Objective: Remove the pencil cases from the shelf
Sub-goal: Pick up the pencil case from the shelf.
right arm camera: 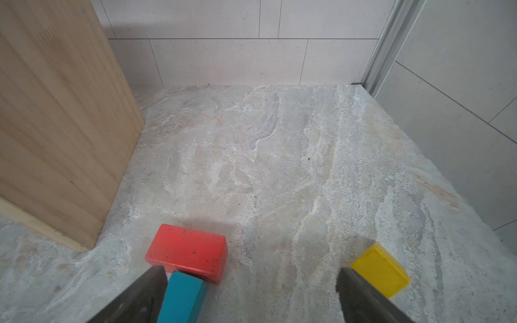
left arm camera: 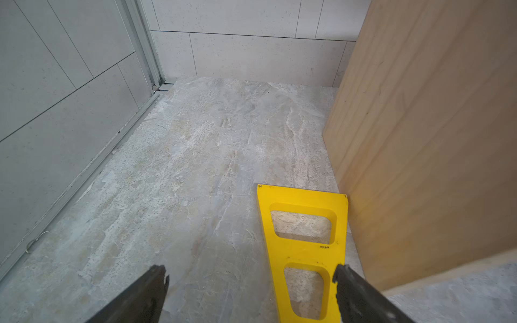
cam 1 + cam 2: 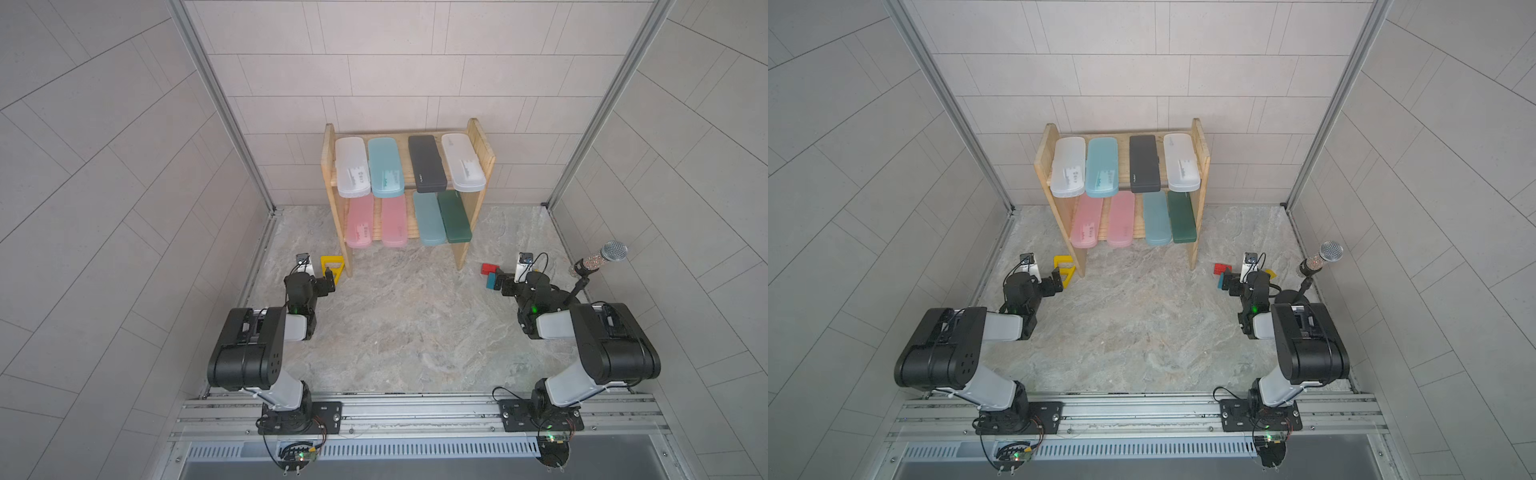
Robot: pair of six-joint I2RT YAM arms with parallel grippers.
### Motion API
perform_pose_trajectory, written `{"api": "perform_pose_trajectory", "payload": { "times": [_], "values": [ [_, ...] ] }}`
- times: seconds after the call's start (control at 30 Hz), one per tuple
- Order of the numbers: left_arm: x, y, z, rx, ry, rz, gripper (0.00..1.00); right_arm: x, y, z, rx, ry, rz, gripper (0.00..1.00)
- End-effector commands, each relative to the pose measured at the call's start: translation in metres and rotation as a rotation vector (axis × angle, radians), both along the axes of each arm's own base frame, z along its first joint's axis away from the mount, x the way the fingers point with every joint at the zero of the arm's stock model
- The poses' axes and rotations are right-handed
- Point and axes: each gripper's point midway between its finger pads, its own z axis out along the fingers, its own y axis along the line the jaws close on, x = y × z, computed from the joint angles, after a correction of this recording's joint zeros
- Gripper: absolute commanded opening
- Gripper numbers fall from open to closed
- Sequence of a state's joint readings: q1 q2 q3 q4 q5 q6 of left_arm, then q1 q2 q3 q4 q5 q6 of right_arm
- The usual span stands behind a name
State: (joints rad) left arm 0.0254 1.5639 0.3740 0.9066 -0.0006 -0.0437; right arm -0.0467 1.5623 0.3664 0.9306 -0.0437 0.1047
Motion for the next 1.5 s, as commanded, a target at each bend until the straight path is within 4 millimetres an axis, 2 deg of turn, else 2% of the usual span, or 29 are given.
{"api": "perform_pose_trajectory", "payload": {
  "times": [0.0,0.53,0.63,0.7,0.77,0.83,0.87,0.93,1.0,1.07,1.13,1.2,1.3,1.37,1.47],
  "values": [
    [0.005,-0.014,0.003,0.04,0.0,-0.063,1.0,0.001,-0.001,0.003,-0.009,-0.01,-0.004,1.0],
    [0.006,-0.003,0.004,0.043,0.005,0.009,0.99,0.001,-0.001,0.003,-0.009,-0.007,-0.004,1.0],
    [0.004,0.003,0.013,0.041,-0.004,0.046,0.96,0.0,-0.002,0.013,-0.01,-0.02,-0.01,1.0],
    [0.003,0.003,0.029,0.041,-0.009,0.044,0.96,-0.003,-0.008,0.026,-0.027,-0.008,-0.059,1.0],
    [0.001,-0.001,0.047,0.04,-0.012,0.022,0.95,-0.006,-0.025,0.048,0.0,0.06,-0.203,1.0],
    [0.002,0.009,0.065,-0.075,0.024,0.14,0.98,-0.008,-0.025,0.067,0.018,0.162,-0.219,1.0],
    [0.006,0.002,0.073,-0.142,0.071,0.128,0.98,-0.009,-0.019,0.077,0.013,0.185,-0.203,1.0],
    [0.022,-0.028,0.095,-0.265,0.07,0.002,0.97,-0.012,-0.003,0.094,0.0,0.186,-0.17,1.0],
    [0.036,-0.057,0.134,-0.395,0.029,-0.13,0.97,-0.015,0.009,0.114,0.016,0.165,-0.156,1.0],
    [0.037,-0.067,0.166,-0.476,0.017,-0.166,0.97,-0.018,0.017,0.13,0.046,0.187,-0.138,1.0],
    [0.027,-0.071,0.189,-0.485,0.005,-0.19,0.97,-0.025,0.021,0.145,0.033,0.198,-0.131,1.0],
    [0.011,-0.076,0.204,-0.499,0.013,-0.223,0.97,-0.033,0.026,0.162,0.03,0.179,-0.109,1.0],
    [-0.014,-0.082,0.205,-0.564,0.042,-0.229,0.98,-0.044,0.029,0.182,0.055,0.163,-0.092,1.0],
    [-0.029,-0.086,0.205,-0.635,0.037,-0.234,0.97,-0.047,0.034,0.187,0.066,0.195,-0.068,1.0],
    [-0.047,-0.092,0.184,-0.732,0.083,-0.22,0.97,-0.048,0.041,0.184,0.081,0.272,-0.035,1.0]
  ]
}}
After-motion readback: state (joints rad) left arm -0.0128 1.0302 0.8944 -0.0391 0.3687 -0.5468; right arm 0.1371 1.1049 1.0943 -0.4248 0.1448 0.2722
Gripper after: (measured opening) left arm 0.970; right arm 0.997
